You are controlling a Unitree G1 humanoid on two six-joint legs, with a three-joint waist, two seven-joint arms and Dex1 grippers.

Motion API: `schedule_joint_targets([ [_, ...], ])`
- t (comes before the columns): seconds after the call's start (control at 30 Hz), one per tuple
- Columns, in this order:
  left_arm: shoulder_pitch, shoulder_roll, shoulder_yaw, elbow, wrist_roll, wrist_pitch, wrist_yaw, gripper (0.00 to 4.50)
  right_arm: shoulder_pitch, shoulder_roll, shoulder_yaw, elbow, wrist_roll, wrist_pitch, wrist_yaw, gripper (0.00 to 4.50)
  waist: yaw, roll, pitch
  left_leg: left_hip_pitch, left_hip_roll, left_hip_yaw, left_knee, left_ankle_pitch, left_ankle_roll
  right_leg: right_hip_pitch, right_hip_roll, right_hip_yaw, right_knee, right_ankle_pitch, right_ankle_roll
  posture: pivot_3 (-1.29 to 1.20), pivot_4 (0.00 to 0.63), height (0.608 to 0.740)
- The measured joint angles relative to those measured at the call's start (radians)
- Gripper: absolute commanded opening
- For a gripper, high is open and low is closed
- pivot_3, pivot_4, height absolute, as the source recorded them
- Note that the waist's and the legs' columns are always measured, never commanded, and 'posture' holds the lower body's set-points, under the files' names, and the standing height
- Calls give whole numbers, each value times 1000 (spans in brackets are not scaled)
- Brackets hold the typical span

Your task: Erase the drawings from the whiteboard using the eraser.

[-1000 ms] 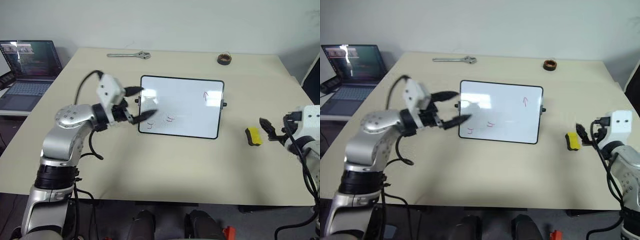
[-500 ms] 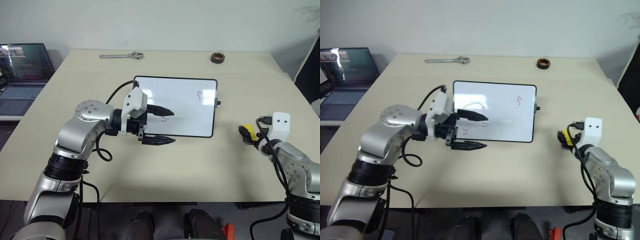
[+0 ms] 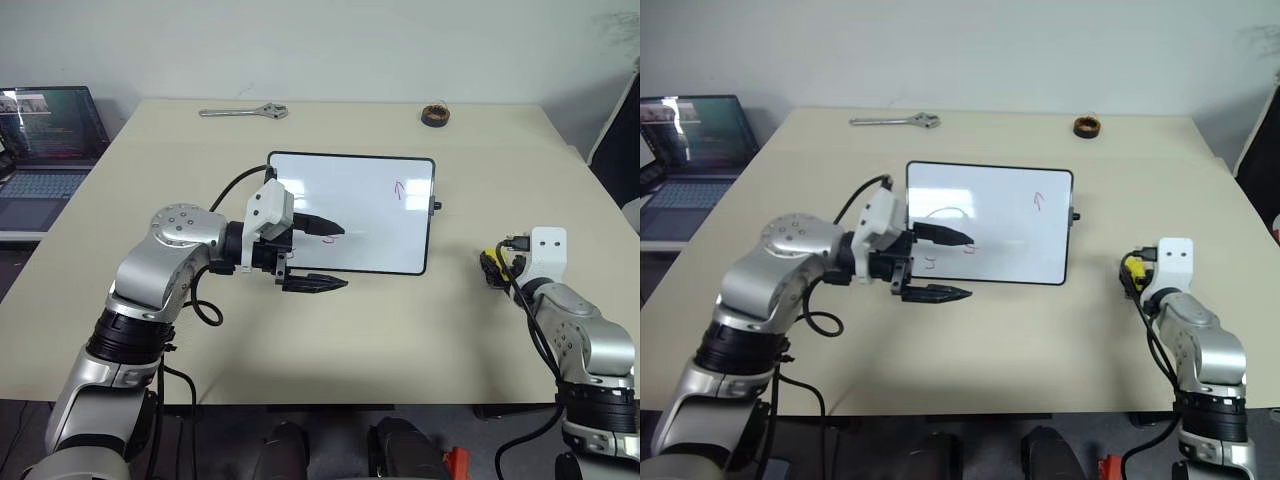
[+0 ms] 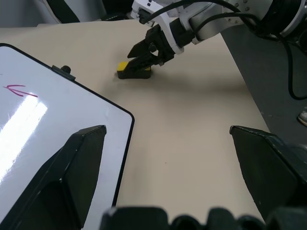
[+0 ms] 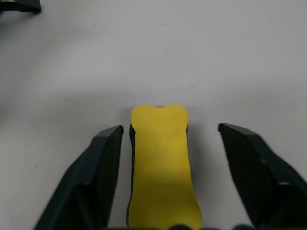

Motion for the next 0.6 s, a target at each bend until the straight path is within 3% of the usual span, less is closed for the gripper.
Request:
schedule_joint_targets([
  [0.13,3,0,0,-3,1,0,12,4500,-4,0,0,20,-16,-7,14,987,0,0,0,0,0,0,0,0,0,0,0,0,0,0,0,0,150,740],
  [0.6,62,0,22,-45,-13,17,64,4500,-7,8,3,14,-23,-3,41,874,-1,0,0,1,0,0,1,0,0,0,0,0,2,0,0,0,150,740],
])
